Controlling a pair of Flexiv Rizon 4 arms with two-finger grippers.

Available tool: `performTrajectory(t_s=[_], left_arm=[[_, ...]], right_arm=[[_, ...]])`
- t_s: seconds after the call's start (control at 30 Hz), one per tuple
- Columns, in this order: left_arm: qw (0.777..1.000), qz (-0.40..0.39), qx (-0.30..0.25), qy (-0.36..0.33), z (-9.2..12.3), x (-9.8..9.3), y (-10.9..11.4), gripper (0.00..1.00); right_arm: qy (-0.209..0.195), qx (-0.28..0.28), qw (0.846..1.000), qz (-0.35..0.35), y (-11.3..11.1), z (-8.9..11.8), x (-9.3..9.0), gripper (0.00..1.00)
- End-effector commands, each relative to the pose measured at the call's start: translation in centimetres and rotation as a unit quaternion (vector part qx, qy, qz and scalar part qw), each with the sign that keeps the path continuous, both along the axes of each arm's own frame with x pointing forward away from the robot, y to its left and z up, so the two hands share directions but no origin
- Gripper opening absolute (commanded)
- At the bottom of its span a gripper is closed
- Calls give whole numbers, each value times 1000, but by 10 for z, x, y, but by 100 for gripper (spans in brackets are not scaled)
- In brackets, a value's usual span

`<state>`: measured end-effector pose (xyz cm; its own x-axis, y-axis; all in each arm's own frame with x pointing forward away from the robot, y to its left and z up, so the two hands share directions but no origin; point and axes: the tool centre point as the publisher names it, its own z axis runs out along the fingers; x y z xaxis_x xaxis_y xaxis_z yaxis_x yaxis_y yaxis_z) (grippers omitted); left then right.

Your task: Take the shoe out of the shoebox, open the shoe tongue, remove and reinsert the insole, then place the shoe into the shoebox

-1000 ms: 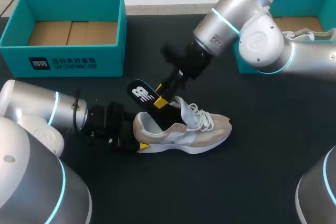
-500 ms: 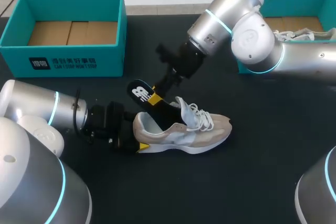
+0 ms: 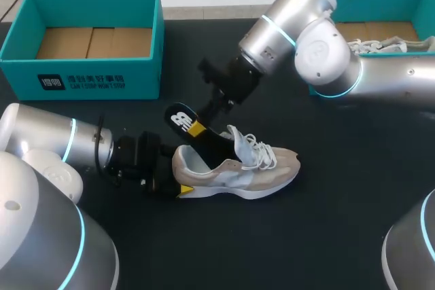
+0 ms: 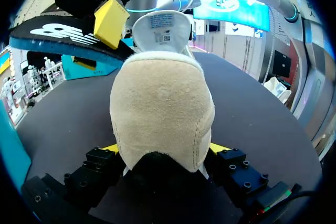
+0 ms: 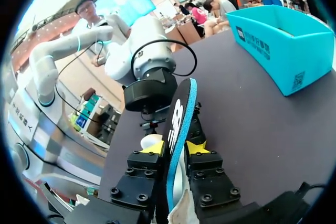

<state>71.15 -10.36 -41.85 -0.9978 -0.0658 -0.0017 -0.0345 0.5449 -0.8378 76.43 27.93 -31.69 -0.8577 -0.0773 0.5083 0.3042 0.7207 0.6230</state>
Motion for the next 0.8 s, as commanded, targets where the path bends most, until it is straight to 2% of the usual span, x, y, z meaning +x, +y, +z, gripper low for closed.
performTrajectory(t_s=[0.03,0.17,0.27,0.47,0.6,0.63,0.8], left_arm=[[1000,0,1,0,-1,-1,0,0],[1000,0,1,0,-1,-1,0,0],[1000,0,1,0,-1,-1,0,0],[1000,0,1,0,-1,-1,0,0],[1000,0,1,0,-1,-1,0,0],[1000,0,1,0,-1,-1,0,0],[1000,0,1,0,-1,-1,0,0]], right_arm=[[2,0,1000,1,5,-2,3,0],[1,6,1000,9,8,-1,1,0],[-21,22,999,14,11,8,0,0],[-108,57,992,-13,15,43,14,0],[-143,75,987,-19,23,57,28,0],[-158,61,985,-38,23,61,30,0],[-158,61,985,-38,23,61,30,0]])
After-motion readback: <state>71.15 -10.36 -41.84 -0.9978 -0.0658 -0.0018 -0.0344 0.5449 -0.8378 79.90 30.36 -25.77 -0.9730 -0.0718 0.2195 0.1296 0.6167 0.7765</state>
